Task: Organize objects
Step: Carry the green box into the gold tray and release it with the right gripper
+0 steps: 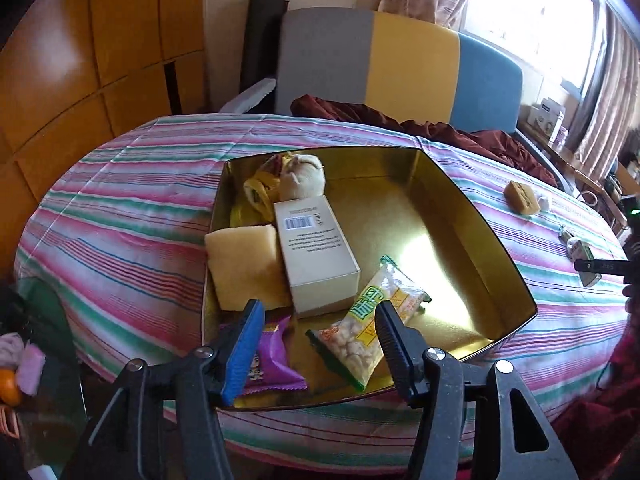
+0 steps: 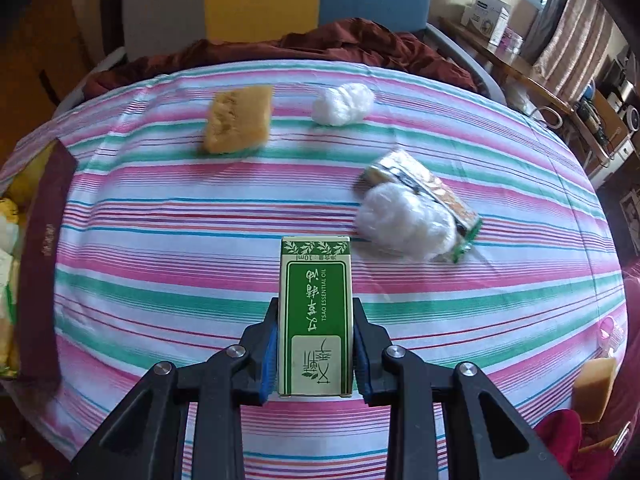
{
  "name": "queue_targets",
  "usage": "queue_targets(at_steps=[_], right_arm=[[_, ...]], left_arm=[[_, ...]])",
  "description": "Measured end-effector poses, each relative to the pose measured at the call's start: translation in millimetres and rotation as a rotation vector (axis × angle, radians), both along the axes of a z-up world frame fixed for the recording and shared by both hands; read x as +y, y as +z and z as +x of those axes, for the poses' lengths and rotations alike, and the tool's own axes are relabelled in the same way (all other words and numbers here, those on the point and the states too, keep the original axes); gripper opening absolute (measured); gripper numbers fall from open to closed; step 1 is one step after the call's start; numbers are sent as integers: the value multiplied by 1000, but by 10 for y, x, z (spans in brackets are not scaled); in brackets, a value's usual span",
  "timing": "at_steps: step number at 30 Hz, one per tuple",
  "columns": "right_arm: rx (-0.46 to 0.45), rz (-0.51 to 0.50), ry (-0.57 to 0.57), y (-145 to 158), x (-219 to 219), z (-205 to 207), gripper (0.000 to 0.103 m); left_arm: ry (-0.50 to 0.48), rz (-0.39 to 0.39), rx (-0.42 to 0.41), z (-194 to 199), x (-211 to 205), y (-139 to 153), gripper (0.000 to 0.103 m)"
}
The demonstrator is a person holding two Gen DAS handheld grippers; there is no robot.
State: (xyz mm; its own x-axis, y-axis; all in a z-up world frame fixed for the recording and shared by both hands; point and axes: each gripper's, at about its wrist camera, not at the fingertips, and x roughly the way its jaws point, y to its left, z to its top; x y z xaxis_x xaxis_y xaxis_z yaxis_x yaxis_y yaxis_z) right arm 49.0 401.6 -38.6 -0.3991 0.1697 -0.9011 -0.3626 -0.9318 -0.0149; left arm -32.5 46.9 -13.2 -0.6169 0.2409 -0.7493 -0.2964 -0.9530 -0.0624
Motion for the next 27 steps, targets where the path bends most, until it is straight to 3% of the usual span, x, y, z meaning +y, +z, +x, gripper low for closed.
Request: queue_targets(at_steps=[7, 13, 19, 27], right_arm=[[102, -68, 264, 433, -1122, -424, 30], [100, -157, 407, 433, -1993, -884, 30], [43, -234, 442, 211, -2568, -1292, 30], [-27, -261, 398, -71, -2815, -1624, 31]], left_arm=[[69, 11, 3, 42, -194, -23, 59], [106, 33, -4, 77, -343, -48, 59], [125, 50, -15, 99, -446, -99, 59], [126, 65, -28, 98, -494, -144, 63]])
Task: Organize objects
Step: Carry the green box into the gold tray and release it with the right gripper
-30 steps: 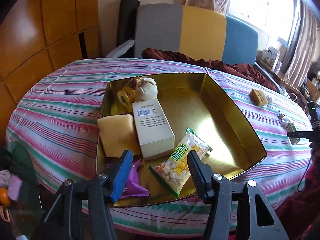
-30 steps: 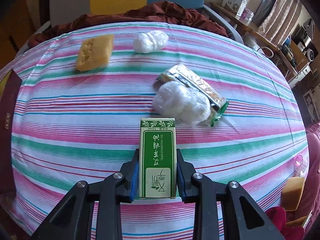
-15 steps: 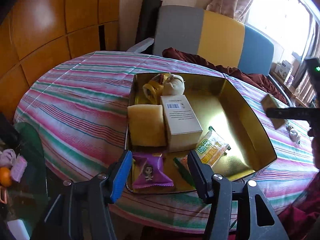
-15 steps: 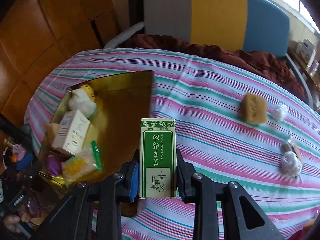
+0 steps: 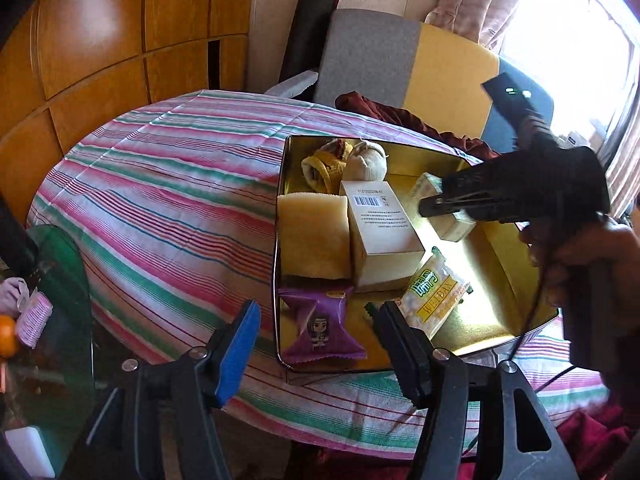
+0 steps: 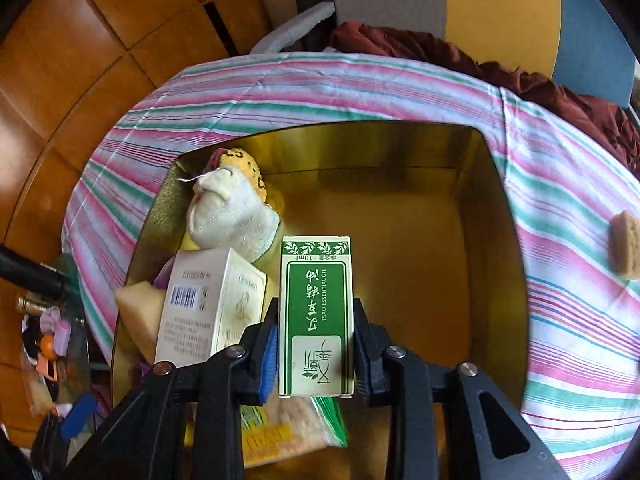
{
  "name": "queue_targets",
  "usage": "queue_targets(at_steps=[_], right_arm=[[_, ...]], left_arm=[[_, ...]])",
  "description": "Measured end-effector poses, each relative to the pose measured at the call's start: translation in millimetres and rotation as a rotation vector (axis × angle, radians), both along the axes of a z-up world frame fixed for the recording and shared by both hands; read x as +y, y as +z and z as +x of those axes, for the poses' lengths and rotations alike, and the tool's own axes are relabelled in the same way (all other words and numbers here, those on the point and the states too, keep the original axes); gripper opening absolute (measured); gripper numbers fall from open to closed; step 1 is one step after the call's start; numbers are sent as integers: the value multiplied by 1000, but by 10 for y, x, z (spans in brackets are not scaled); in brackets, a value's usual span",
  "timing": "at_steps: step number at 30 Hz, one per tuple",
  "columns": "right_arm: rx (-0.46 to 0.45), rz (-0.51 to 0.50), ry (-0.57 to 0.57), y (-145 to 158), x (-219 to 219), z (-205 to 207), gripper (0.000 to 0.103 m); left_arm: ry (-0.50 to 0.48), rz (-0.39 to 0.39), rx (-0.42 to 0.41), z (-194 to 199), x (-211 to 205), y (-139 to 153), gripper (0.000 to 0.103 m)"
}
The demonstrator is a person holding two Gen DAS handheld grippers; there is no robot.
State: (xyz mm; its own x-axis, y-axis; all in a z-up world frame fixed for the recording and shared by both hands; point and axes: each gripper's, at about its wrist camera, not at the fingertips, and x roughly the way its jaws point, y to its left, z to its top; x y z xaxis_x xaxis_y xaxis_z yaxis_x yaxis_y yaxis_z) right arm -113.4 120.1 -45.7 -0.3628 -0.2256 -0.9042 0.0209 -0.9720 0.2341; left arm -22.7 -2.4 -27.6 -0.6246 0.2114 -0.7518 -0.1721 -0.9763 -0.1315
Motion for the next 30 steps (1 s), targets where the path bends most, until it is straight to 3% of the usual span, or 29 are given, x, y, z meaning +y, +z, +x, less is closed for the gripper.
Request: queue_targets(at_steps=[6, 11, 16, 30], right_arm=[[-64, -77, 33, -166, -109, -6, 36], [-42, -153, -4, -121, 24, 58, 43], [25, -179, -5, 76, 143, 235, 44], [149, 44, -44, 389, 736, 826, 45]], left_arm=[[8, 7, -16, -20, -17, -37, 64], [14, 7, -5, -18, -20, -18, 65], [14, 0, 3, -2, 9, 9, 66], [-51, -40, 71, 73, 318, 241, 71]])
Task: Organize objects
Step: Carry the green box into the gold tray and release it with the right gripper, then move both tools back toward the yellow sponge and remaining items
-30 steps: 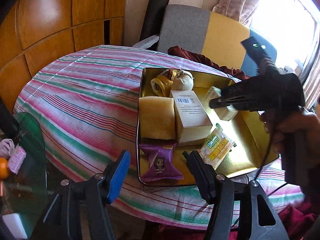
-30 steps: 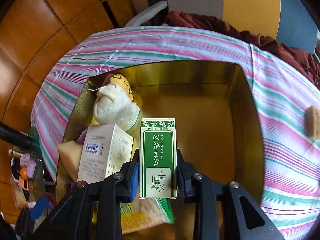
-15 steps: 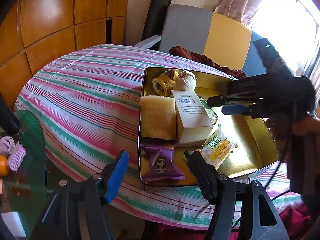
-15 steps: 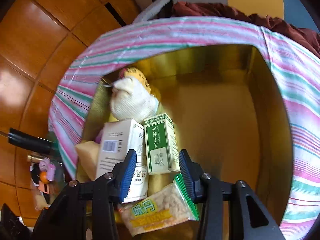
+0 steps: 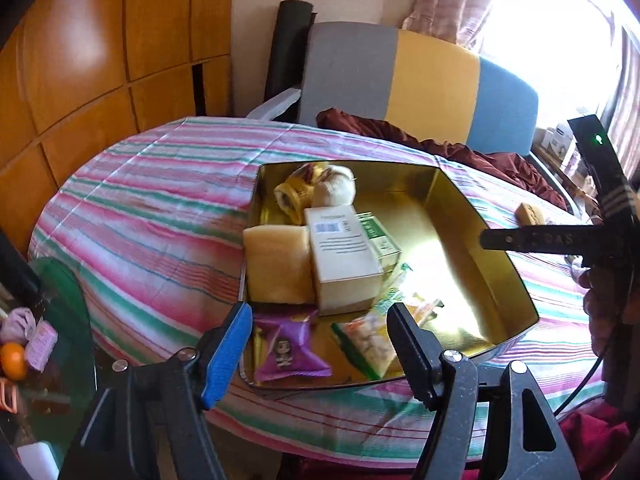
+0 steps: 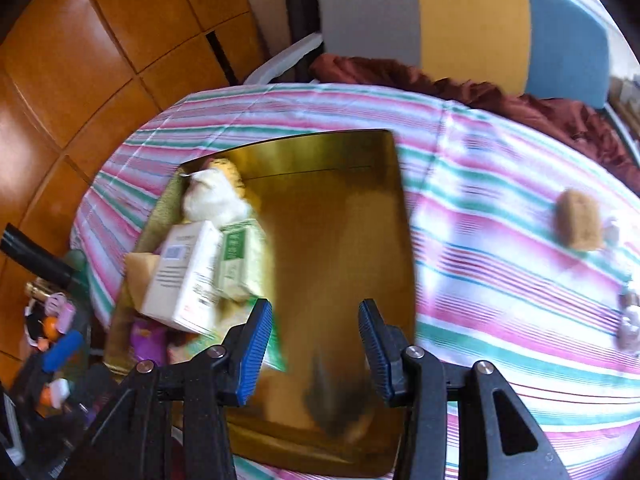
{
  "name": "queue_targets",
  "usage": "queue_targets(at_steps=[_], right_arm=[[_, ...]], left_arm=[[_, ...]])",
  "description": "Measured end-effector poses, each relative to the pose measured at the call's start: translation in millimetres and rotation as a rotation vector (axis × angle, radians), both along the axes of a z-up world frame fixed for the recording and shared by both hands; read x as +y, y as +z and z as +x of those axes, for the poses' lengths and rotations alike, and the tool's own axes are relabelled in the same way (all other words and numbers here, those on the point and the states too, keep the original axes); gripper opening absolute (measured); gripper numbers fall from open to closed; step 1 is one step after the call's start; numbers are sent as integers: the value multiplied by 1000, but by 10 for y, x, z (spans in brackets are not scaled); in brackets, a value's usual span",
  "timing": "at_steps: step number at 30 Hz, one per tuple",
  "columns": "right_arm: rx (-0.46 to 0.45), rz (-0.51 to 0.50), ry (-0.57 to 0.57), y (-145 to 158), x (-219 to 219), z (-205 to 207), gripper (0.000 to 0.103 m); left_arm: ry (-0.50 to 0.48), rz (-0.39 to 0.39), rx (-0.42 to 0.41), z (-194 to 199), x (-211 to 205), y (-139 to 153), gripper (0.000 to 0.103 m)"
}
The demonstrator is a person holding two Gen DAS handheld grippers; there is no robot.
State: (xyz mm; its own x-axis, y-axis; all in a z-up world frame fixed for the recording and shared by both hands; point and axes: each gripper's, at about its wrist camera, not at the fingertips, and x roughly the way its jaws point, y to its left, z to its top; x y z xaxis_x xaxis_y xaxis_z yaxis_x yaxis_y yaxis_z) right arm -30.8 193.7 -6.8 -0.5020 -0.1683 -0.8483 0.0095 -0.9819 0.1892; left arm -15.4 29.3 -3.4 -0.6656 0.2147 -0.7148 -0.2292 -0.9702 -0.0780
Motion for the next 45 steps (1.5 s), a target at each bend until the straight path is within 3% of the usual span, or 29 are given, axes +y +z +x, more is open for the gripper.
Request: queue_targets(at_steps=[23, 29, 32, 35, 37, 45], right_arm=[[9, 108, -345, -24, 1971, 459, 46], [32, 139, -499, -100, 2605, 502, 47], [46, 87, -601, -214, 2918, 644, 47], [-8, 27, -719, -326, 3190, 756, 47], [25, -45, -772, -278, 3338, 845, 47], [40, -168, -950, -238, 3692, 1164, 47]], left_arm=[[-225, -78, 38, 71, 937, 144, 71], [-288, -71, 18, -5, 1250, 179, 71], [-324, -79, 25, -29, 1444, 208, 71], [-357, -97, 35, -58, 1676, 224, 71], [-381, -100, 32, -98, 1852, 224, 71], [-439, -84, -49, -427, 2608, 178, 72]])
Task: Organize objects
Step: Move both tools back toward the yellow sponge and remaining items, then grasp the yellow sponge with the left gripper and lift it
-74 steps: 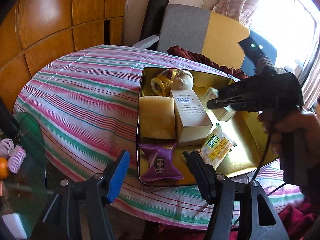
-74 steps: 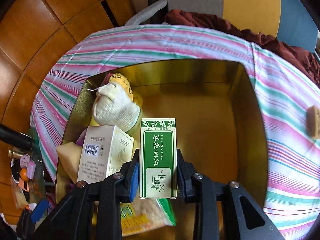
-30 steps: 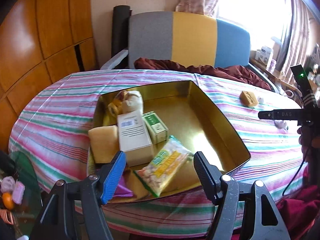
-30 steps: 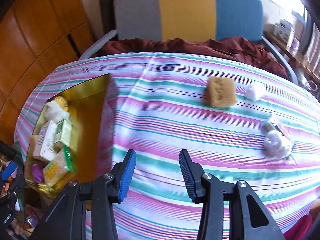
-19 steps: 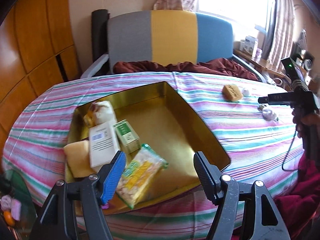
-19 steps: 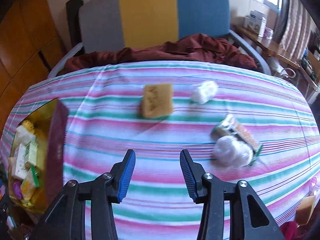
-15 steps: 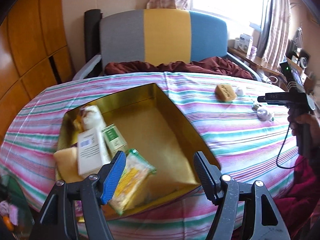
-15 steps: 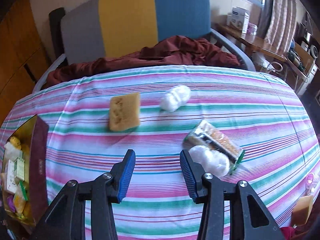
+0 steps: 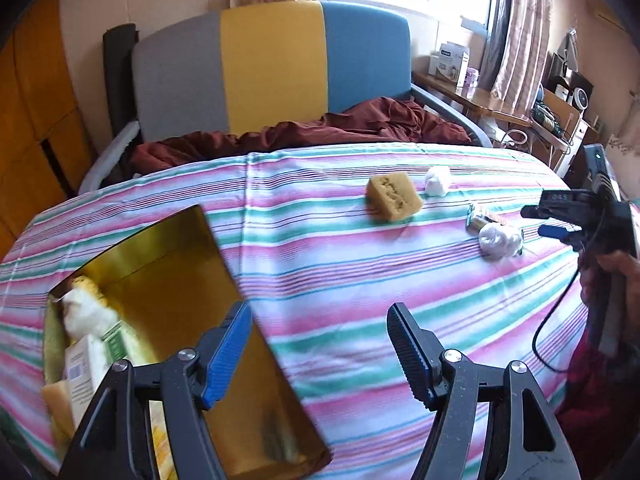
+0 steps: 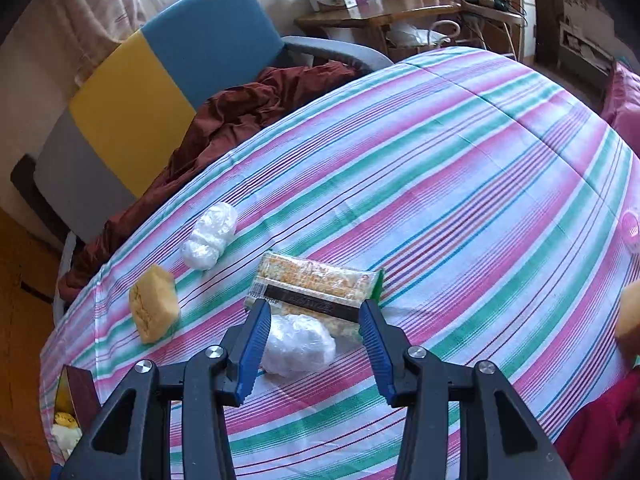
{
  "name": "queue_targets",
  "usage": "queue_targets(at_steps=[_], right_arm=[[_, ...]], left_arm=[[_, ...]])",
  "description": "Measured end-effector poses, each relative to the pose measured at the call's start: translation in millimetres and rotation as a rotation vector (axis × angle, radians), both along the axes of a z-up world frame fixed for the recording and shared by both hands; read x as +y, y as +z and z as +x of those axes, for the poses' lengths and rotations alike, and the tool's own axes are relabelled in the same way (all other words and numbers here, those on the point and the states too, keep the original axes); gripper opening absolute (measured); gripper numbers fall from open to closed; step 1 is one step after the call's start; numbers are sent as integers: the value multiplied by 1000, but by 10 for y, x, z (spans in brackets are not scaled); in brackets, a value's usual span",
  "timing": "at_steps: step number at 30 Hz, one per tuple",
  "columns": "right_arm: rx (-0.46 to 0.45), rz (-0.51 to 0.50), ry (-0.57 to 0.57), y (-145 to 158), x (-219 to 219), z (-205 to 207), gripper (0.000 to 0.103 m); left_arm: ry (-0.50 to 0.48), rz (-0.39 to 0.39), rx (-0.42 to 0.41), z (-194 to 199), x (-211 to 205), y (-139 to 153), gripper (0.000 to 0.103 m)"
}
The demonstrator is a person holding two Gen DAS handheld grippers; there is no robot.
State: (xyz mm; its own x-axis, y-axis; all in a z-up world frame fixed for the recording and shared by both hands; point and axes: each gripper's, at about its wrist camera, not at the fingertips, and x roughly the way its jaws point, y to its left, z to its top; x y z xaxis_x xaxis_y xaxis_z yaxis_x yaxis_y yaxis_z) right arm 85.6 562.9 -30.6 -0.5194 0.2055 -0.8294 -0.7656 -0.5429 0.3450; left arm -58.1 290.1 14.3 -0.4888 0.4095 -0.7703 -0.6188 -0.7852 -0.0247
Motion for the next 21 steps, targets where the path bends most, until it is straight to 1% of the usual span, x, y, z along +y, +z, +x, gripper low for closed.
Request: queue_targets(at_steps=[2, 5, 7, 10, 17, 18, 20, 21], right_arm=[[18, -27, -42, -10, 85, 80, 47], [34, -55, -70, -21, 139, 145, 47], [45, -71, -64, -20, 142, 146, 47], [59, -69, -50, 3, 129, 126, 47], [69, -102, -30, -23, 106, 108, 47], [68, -106, -24, -30, 101, 99, 47], [65, -111, -10, -39, 81, 78, 47], [61, -112, -4, -43, 70, 65, 47]], left_arm=[[-6, -7, -19, -95, 176, -35, 75], [-13, -7, -47, -253, 416, -90, 75], [-18, -19, -62, -363, 583, -149, 75], [-24, -21, -112, -539, 822, -270, 75], [-23, -9, -150, -831, 1251, -453, 75], [-21, -11, -147, -860, 1316, -469, 76], [-25, -6, -144, -923, 1436, -499, 84], [-19, -6, -145, -957, 1496, -520, 85]])
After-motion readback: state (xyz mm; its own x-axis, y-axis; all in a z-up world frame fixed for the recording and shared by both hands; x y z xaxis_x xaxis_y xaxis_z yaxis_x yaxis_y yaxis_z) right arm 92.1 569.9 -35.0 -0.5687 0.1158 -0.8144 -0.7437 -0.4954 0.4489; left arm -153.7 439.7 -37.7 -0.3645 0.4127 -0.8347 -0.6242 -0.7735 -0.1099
